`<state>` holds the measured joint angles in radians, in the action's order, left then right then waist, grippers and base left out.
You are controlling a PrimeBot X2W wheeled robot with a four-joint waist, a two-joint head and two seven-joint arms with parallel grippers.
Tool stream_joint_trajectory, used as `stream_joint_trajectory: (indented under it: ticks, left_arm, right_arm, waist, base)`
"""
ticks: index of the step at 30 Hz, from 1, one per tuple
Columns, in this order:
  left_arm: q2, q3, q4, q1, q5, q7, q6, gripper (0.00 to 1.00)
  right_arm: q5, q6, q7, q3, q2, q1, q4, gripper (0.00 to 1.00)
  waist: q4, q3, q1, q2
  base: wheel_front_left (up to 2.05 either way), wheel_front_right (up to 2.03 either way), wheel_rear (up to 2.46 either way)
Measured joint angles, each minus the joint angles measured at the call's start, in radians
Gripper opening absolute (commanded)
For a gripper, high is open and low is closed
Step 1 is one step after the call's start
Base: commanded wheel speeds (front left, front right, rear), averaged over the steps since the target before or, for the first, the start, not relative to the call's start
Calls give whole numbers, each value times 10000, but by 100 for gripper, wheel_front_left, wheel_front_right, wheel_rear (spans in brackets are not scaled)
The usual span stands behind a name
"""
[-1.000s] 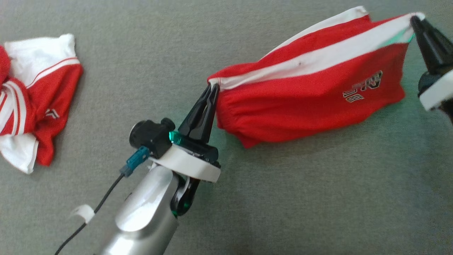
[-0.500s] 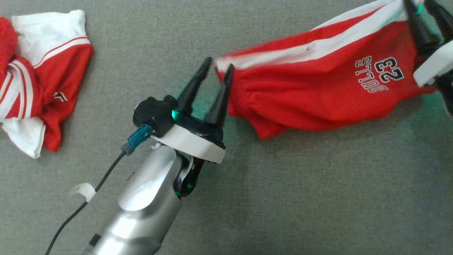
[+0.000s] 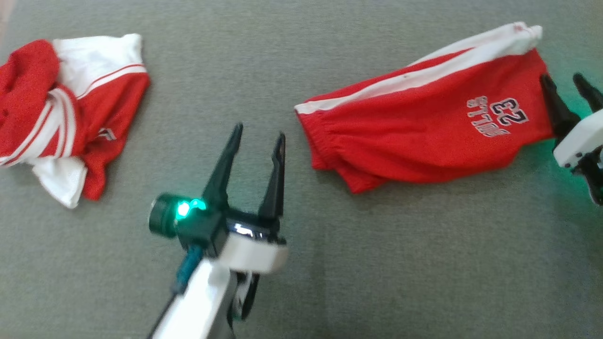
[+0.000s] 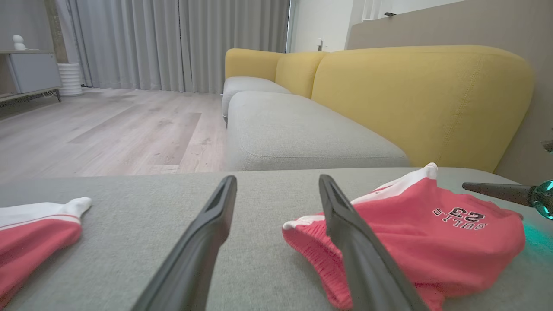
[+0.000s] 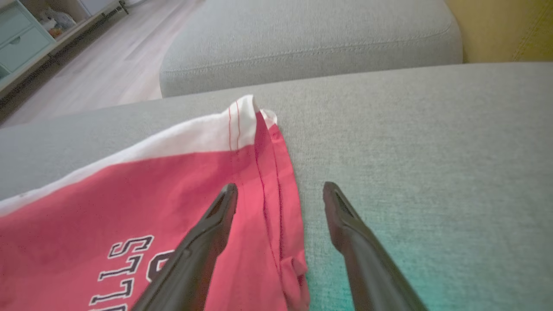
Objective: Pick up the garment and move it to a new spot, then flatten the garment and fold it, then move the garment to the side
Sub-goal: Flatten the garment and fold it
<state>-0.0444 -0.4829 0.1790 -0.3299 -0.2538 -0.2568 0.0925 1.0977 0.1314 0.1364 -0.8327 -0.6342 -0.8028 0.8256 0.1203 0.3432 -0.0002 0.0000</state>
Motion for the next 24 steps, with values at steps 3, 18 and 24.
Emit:
stream_joint_trajectory:
  ticks: [3,18,24]
  left_arm:
    - [-6,-15,-472,654,420,0,75,100]
    - [-21,535,-897,1623,1051,0,38,100]
    - [-29,872,-871,1940,1131,0,-167,100]
  right_arm:
    - [-12,0,-136,-90,247,-21,823,100]
    - [242,0,-297,-579,815,251,2176,0]
    - [288,0,-201,-725,598,529,2326,0]
  waist:
    - [253,-48,0,0]
    - [17,-792,1,0]
    - [-989,-1111,1,0]
  base:
    - [0,0,0]
    - [0,0,0]
    - [0,0,0]
